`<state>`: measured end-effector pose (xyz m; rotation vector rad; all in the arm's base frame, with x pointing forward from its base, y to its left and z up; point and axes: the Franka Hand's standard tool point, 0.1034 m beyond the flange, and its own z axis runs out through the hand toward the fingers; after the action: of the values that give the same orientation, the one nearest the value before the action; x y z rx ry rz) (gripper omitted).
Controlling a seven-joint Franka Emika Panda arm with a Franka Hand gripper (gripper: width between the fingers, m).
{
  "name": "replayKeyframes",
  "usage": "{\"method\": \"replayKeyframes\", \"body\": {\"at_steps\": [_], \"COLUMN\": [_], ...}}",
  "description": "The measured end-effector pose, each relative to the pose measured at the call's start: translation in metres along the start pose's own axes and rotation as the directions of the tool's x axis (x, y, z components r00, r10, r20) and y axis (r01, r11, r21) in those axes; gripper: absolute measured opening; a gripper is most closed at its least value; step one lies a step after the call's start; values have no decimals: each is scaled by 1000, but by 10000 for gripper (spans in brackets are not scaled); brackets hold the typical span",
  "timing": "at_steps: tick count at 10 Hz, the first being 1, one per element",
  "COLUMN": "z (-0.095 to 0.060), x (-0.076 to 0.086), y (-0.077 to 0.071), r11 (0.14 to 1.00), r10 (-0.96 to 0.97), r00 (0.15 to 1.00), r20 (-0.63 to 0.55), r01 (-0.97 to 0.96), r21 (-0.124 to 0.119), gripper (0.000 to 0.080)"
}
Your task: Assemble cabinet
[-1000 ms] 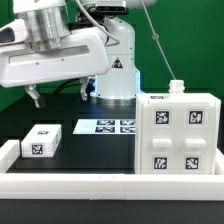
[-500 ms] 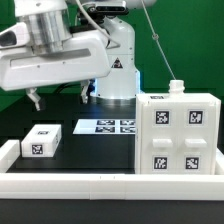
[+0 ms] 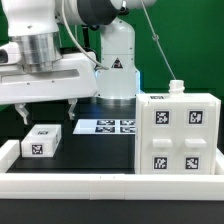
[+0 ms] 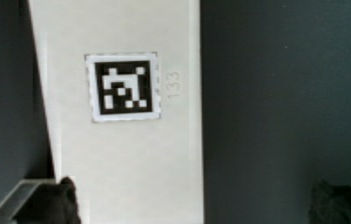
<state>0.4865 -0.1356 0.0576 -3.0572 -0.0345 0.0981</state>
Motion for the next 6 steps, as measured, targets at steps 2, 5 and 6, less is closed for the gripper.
{"method": "replayKeyframes", "body": {"at_steps": [2, 5, 6], "z": [2, 8, 10], "x": [-2, -9, -8], "y": [6, 31, 30], "r11": [1000, 998, 997], "r10": [-27, -62, -64], "r00": [1000, 998, 998], "r20": [-2, -11, -14], "r01": [27, 62, 63], "r21": [-5, -30, -34], "gripper": [649, 649, 649]}}
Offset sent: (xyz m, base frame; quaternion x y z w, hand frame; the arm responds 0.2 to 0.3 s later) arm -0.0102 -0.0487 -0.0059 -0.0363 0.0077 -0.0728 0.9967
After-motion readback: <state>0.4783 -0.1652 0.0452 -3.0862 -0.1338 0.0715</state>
